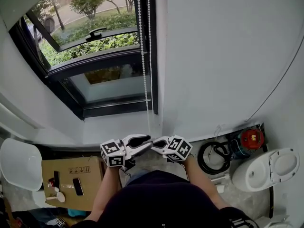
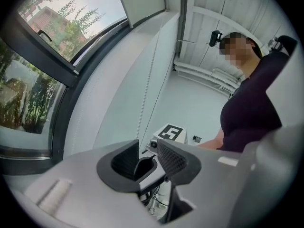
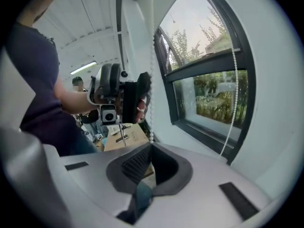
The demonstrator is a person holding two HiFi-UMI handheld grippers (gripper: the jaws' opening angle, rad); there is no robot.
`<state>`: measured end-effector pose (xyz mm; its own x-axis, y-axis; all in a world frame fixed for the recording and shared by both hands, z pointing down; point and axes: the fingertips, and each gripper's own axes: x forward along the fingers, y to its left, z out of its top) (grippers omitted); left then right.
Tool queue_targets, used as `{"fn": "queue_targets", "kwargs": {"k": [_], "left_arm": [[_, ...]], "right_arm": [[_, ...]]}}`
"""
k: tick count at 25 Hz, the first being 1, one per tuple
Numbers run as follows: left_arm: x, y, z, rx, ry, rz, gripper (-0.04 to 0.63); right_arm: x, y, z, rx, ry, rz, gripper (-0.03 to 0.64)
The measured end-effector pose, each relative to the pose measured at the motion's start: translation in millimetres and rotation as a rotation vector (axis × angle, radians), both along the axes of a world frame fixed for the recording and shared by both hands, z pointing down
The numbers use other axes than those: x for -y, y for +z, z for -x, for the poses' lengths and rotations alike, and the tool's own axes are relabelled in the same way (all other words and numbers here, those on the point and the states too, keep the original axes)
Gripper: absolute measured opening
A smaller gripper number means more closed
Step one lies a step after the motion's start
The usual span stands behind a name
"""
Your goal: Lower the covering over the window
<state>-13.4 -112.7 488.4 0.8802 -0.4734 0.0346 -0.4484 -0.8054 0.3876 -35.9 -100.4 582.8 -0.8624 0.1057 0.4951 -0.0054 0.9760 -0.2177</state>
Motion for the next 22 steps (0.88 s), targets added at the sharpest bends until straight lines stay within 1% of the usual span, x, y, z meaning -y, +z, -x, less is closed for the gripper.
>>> {"fn": "queue_targets", "kwargs": {"k": [4,7,8,10,12,13,14,16,18,19,20,22], "left_arm": [[0,-9,3,-0.005,-0.007,-0.014,0.124],[6,-21,4,-0.017,-0.019,-0.035,0.140],[8,-23,3,-0.008,-0.014,-0.043,0.143],[9,-23,1,0.038,0.000,-0.062,0.150],[12,-24,3,0.081,-0.010,-0.081,0.150],[16,-29,5,0.078,-0.033,-0.088,0.157],[19,-36,9,0.054,-0.062,-0.093,0.169],[27,-57,14,-0.027,-0.103,-0.105,0.173],[32,-77,14,-0.089,-0.104,-0.123,0.172],[33,-85,12,-0.099,-0.096,-0.134,0.172],[34,-92,9,-0.090,-0.086,-0.146,0.172],[36,-101,1,-0.034,-0.068,-0.182,0.167]], "right_arm": [[4,0,-2,-0.035,-0.012,-0.033,0.012],[5,1,1,-0.039,-0.013,-0.037,0.013],[5,1,2,-0.035,-0.011,-0.035,0.012],[3,1,3,-0.032,-0.007,-0.033,0.014],[3,1,1,-0.038,-0.003,-0.038,0.014],[2,1,0,-0.040,-0.001,-0.039,0.012],[1,1,-2,-0.039,0.001,-0.037,0.012],[-1,0,-4,-0.029,0.008,-0.029,0.012],[-5,-1,-4,-0.022,0.010,-0.028,0.014],[-6,-1,-3,-0.022,0.008,-0.029,0.014],[-8,-1,-3,-0.025,0.006,-0.033,0.013],[-9,-1,-2,-0.033,0.004,-0.040,0.012]]}}
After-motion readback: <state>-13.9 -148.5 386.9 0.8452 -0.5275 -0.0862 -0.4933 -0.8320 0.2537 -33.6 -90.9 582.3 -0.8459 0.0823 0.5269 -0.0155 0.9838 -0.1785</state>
